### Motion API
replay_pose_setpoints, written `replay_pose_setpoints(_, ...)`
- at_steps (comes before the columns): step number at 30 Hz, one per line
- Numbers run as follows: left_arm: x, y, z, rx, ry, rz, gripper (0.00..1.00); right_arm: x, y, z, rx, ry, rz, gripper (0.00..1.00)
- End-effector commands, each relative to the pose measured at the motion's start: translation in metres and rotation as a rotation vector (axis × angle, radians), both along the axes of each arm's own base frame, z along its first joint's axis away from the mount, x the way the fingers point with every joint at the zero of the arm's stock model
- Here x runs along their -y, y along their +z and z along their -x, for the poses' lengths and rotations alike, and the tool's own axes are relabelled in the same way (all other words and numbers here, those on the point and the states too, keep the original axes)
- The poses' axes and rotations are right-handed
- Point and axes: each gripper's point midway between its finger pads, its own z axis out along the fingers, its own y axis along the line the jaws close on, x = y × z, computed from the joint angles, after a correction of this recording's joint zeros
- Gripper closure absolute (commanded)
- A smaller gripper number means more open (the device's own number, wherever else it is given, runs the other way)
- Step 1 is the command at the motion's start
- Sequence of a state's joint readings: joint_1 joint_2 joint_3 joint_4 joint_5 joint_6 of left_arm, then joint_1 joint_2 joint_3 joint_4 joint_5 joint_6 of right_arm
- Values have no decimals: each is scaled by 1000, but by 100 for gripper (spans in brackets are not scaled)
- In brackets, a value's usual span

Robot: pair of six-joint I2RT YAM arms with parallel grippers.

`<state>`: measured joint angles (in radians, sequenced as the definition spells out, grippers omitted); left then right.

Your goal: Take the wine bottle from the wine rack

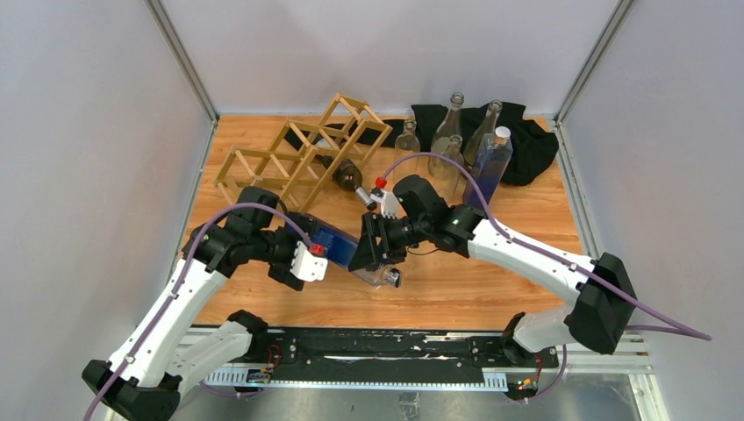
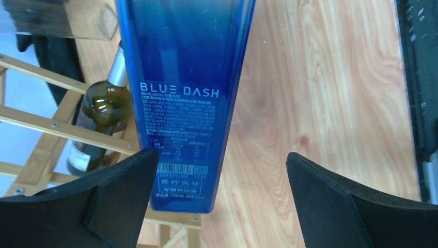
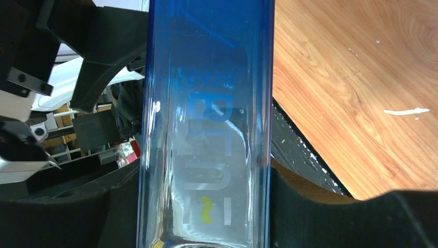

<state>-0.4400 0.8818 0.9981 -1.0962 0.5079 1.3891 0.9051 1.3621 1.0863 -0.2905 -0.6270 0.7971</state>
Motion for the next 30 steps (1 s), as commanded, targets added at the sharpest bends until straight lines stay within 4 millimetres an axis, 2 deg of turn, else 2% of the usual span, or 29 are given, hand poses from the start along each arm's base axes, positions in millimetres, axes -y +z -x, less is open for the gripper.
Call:
replay_pose_setpoints(1, 6, -9, -13, 80, 13, -13, 0, -19, 66, 5, 143, 128, -211, 100)
replay_pose_setpoints(7, 14, -10, -32, 157, 56, 9, 0, -22, 64, 9, 117, 170, -209, 100)
replay_pose_setpoints(10, 17, -11, -35, 160, 57, 11, 0, -24, 61, 10, 102, 184, -201, 100)
replay_pose_setpoints(18, 20, -22, -16, 126, -23, 9, 0, -27, 63, 11, 109, 202, -204, 100)
replay_pose_setpoints(21, 21, -24, -13, 110, -29, 11, 5, -26, 63, 11, 111, 208, -204, 100)
replay_pose_setpoints(24, 22, -21, -14, 106, -24, 16, 22, -26, 62, 12, 115, 213, -200, 100)
replay_pose_setpoints(27, 24, -18, -14, 107, -25, 28, 47, -24, 61, 13, 124, 213, -198, 98)
replay_pose_setpoints(28, 25, -17, -13, 106, -29, 33, 54, -23, 62, 13, 132, 212, -199, 91)
replay_pose_setpoints(29, 26, -17, -12, 104, -35, 41, 63, -22, 62, 13, 137, 211, -199, 78)
replay_pose_setpoints(30, 26, -17, -11, 104, -36, 44, 75, -22, 64, 12, 149, 206, -200, 72)
